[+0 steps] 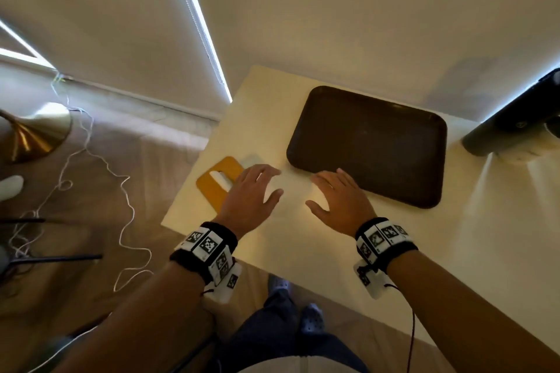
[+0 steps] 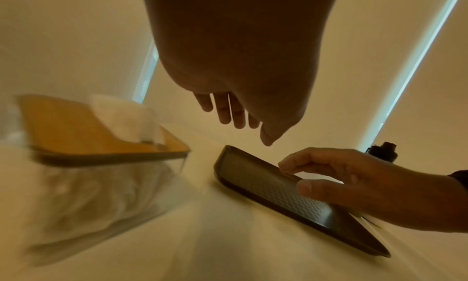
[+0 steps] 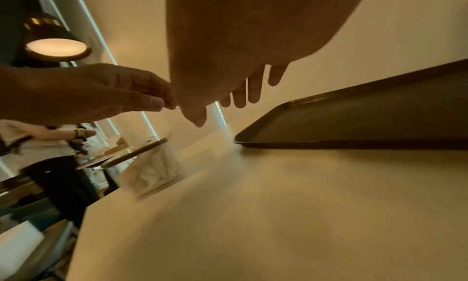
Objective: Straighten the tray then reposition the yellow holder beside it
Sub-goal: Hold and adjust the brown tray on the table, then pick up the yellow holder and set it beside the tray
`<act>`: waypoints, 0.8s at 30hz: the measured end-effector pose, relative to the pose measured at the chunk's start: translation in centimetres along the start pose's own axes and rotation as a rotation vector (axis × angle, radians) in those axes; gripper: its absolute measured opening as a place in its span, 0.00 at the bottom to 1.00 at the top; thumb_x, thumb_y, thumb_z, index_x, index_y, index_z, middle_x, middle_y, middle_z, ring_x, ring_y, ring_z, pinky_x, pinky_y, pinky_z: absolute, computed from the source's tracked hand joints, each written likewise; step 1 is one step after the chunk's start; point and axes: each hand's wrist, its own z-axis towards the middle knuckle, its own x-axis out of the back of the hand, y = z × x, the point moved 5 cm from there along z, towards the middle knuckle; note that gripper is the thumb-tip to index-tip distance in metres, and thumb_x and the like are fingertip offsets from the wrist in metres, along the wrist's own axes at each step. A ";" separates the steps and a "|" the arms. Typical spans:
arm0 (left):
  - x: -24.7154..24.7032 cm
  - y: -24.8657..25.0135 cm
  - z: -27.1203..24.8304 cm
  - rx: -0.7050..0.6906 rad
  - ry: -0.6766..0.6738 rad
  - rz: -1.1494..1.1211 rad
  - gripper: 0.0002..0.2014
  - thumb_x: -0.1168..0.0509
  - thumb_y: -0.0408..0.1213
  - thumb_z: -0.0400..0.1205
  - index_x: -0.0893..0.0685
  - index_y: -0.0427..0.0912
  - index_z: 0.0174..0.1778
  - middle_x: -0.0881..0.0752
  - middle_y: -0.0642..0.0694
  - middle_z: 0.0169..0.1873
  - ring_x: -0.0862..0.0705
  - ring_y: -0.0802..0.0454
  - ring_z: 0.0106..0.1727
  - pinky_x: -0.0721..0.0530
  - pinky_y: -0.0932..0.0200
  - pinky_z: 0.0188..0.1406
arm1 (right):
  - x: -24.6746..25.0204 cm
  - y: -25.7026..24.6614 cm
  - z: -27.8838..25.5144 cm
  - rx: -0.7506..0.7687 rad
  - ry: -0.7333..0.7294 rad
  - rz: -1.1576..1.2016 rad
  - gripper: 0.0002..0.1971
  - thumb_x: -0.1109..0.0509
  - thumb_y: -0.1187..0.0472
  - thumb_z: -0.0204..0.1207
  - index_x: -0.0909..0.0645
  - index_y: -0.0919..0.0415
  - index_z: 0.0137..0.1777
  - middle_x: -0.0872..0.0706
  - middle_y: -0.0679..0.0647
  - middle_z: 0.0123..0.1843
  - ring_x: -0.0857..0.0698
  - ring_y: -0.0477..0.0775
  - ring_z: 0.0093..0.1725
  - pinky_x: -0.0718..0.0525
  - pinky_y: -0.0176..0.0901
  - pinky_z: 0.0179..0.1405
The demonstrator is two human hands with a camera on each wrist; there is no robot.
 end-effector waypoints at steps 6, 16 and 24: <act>3.1 -5.3 -6.0 0.173 0.102 0.055 0.33 0.32 0.58 0.78 0.26 0.41 0.74 0.24 0.39 0.72 0.24 0.36 0.71 0.23 0.39 0.70 | -1.4 -5.1 1.2 0.097 -0.070 0.064 0.32 0.38 0.39 0.79 0.33 0.58 0.76 0.24 0.57 0.73 0.28 0.57 0.73 0.42 0.53 0.79; 2.1 -13.8 -7.5 0.463 -0.121 -0.120 0.70 0.24 0.74 0.58 0.59 0.49 0.86 0.46 0.39 0.85 0.43 0.36 0.84 0.34 0.31 0.80 | -5.8 -9.1 6.4 -0.056 -0.268 0.242 0.43 0.36 0.34 0.76 0.49 0.54 0.83 0.30 0.58 0.79 0.27 0.58 0.73 0.24 0.54 0.67; 1.6 -16.0 -4.2 0.226 -0.201 -0.180 0.70 0.20 0.66 0.62 0.64 0.49 0.86 0.40 0.38 0.80 0.34 0.38 0.78 0.20 0.37 0.68 | -7.1 -10.0 9.7 -0.146 -0.237 0.289 0.40 0.30 0.40 0.75 0.43 0.53 0.81 0.25 0.54 0.77 0.22 0.56 0.69 0.21 0.54 0.65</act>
